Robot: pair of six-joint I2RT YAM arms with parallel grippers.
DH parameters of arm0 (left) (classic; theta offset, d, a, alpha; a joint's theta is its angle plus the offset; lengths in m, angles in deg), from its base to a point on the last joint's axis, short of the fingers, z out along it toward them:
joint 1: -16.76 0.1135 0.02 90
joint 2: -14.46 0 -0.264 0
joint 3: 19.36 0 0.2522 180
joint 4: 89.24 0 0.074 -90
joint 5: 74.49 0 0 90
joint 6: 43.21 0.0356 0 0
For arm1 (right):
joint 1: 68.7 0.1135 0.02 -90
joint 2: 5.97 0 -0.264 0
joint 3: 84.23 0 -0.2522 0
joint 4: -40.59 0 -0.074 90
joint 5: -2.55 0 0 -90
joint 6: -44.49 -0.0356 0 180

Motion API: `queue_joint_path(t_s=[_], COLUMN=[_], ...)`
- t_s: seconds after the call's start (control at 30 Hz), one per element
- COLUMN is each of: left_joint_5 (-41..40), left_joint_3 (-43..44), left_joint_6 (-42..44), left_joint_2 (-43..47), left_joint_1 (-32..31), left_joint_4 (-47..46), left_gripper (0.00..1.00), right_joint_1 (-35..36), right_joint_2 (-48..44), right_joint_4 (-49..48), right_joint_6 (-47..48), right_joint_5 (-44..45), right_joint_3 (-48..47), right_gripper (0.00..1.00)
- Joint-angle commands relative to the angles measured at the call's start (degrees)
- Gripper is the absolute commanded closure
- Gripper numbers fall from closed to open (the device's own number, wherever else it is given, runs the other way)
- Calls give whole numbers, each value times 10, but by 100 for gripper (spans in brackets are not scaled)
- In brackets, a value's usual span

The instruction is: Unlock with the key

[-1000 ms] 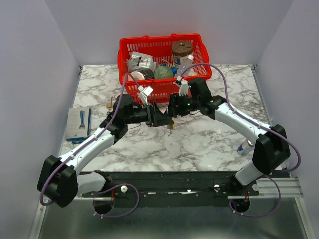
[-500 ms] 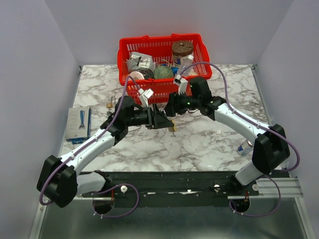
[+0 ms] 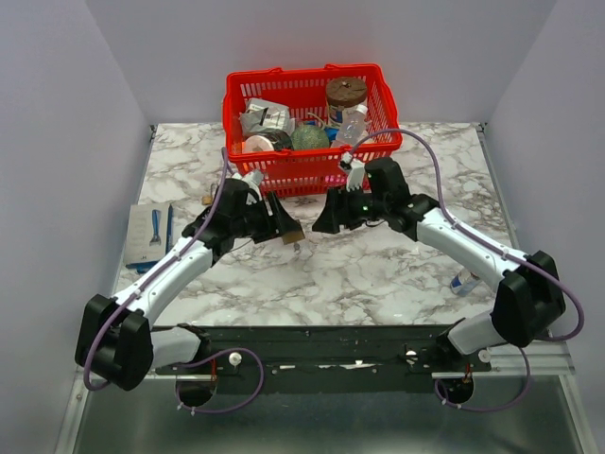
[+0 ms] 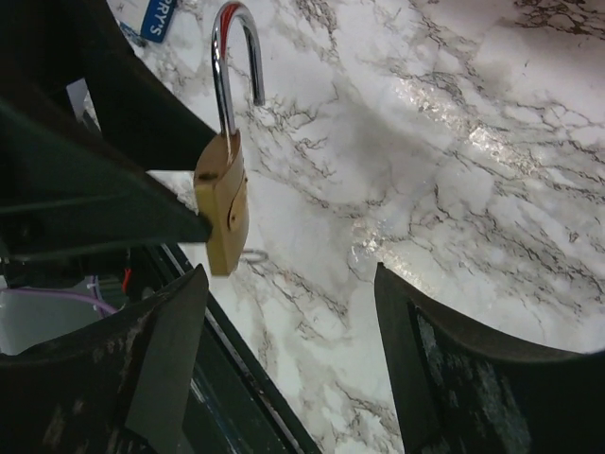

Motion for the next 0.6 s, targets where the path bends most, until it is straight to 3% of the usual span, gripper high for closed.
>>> queue_joint_path(t_s=[0.0, 0.13, 0.37, 0.57], left_joint_5=[-39, -41, -51, -106], left_joint_3=[31, 58, 90, 113], left_joint_6=[48, 126, 262, 330], left_joint_2=[-13, -29, -50, -110], left_joint_1=[30, 97, 190, 196], left_joint_4=[65, 212, 368, 441], left_gripper=[100, 100, 100, 100], right_joint_1=[4, 4, 4, 3], right_joint_2=[-38, -49, -49, -40], right_joint_4=[18, 23, 23, 23], right_joint_6=[-7, -15, -19, -21], right_joint_5=[46, 65, 66, 47], right_joint_3=[27, 38, 37, 36], right_gripper=[20, 20, 20, 20])
